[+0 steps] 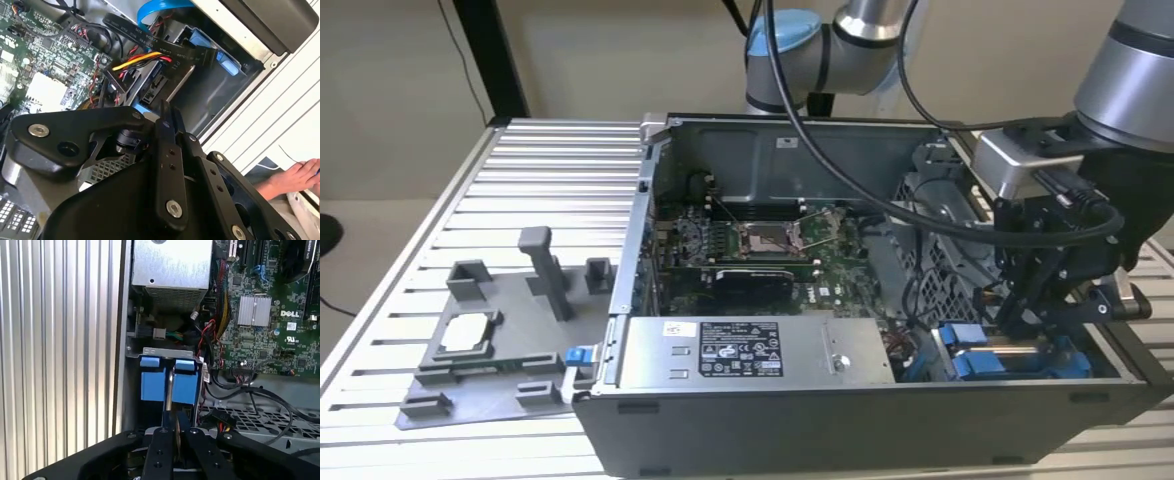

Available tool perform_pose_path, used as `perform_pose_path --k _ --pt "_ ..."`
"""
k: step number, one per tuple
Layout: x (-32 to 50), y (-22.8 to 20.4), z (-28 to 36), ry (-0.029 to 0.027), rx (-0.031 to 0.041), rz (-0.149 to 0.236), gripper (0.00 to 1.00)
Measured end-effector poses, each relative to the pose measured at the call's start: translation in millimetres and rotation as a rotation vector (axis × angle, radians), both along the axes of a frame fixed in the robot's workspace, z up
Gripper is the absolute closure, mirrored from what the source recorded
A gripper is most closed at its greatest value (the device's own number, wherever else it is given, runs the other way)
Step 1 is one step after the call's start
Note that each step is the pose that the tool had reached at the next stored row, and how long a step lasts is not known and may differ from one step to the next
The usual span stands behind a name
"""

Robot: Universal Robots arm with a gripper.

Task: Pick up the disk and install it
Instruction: 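Insert the second disk wire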

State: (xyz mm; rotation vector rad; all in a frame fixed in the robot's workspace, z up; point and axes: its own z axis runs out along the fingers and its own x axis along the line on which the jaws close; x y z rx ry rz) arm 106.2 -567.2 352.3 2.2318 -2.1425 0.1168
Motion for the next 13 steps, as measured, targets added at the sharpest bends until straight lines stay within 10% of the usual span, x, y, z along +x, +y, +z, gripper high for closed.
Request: perform_pose_path --k 13 --pt "14.0 -13.5 0.0 0.0079 0.0196 0.000 1.00"
